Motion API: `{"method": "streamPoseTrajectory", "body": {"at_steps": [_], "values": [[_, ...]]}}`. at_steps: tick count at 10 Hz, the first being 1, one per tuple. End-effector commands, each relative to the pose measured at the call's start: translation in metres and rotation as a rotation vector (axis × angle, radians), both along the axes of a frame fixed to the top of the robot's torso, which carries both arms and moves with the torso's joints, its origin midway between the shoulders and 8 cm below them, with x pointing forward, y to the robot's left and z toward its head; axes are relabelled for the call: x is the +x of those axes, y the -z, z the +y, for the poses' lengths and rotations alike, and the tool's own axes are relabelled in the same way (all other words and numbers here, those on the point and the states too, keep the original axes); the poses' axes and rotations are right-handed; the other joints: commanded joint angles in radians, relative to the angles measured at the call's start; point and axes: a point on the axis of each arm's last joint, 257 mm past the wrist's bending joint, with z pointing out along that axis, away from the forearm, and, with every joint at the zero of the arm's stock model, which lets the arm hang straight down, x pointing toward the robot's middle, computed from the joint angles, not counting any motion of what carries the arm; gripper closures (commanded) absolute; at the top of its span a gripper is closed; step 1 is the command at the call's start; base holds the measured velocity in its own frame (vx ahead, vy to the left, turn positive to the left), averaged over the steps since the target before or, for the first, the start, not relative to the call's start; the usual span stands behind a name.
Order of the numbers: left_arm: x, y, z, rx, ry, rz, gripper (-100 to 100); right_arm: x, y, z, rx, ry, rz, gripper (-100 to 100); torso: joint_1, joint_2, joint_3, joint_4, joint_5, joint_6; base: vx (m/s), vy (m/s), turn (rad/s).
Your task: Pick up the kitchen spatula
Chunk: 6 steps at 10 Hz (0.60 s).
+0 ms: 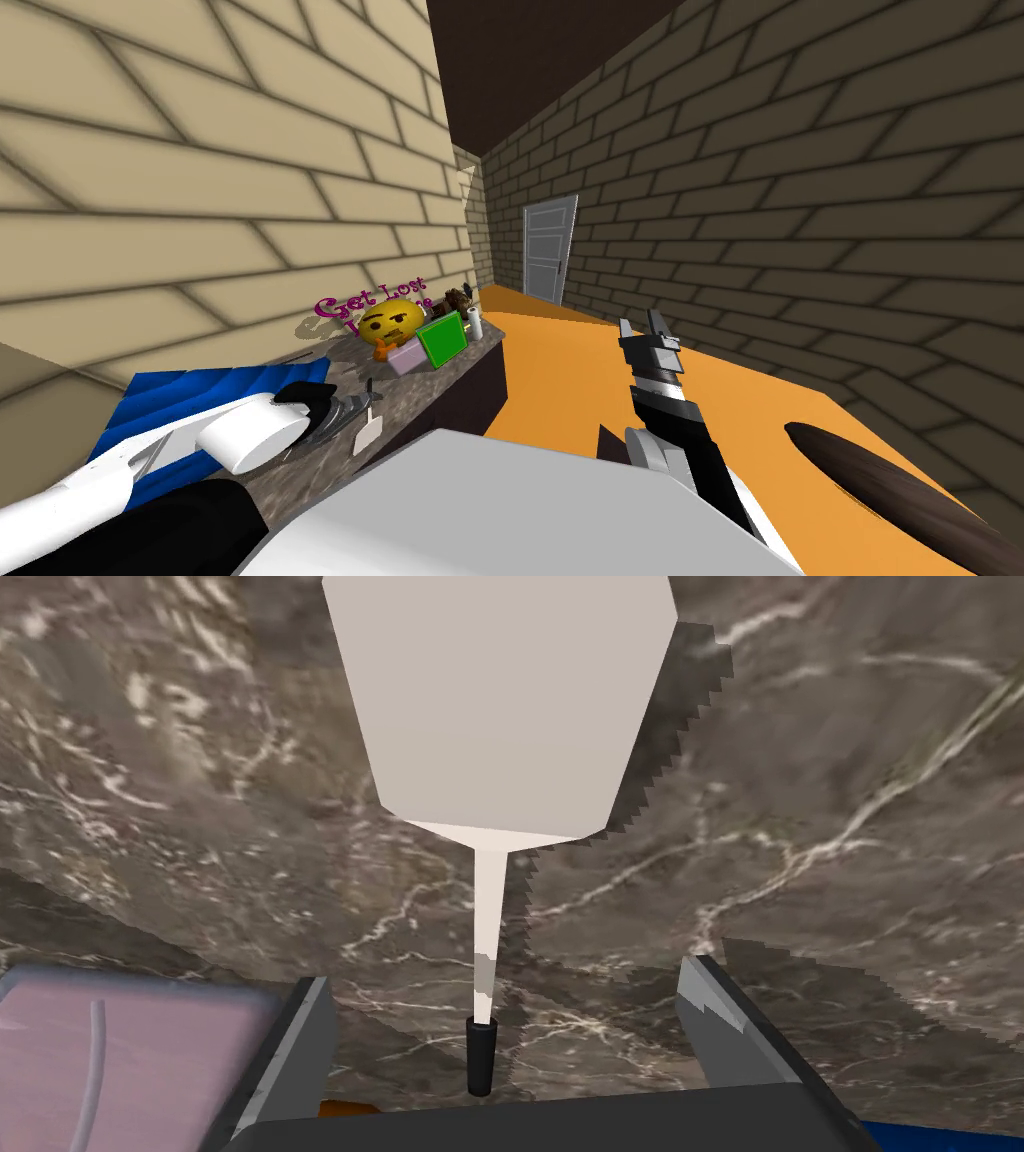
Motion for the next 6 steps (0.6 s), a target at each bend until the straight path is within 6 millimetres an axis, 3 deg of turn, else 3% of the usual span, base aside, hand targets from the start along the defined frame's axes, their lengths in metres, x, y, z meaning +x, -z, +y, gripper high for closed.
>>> {"method": "streamPoseTrajectory", "body": {"at_steps": [1, 4, 5, 6], "values": [[-0.013, 0.006, 0.005, 0.0, -0.008, 0.066, -100, 0.0, 0.0, 0.0, 0.0, 0.0, 0.0, 0, 0.0, 0.0, 0.0, 0.0, 0.0, 0.0, 0.046, 0.011, -0.158], [-0.036, 0.008, 0.011, 0.003, -0.015, 0.166, -100, 0.0, 0.0, 0.0, 0.0, 0.0, 0.0, 0, 0.0, 0.001, 0.0, 0.0, 0.0, 0.0, 0.038, 0.009, -0.132], [-0.031, 0.009, 0.01, 0.003, -0.014, 0.147, -100, 0.0, 0.0, 0.0, 0.0, 0.0, 0.0, 0, 0.0, 0.001, 0.001, 0.0, 0.0, -0.001, 0.013, 0.007, -0.013], [-0.032, 0.01, 0.01, 0.003, -0.014, 0.152, 0, 0.0, 0.0, 0.0, 0.0, 0.0, 0.0, 0, 0.0, 0.002, 0.001, 0.001, 0.0, -0.001, 0.0, 0.0, 0.0]]}}
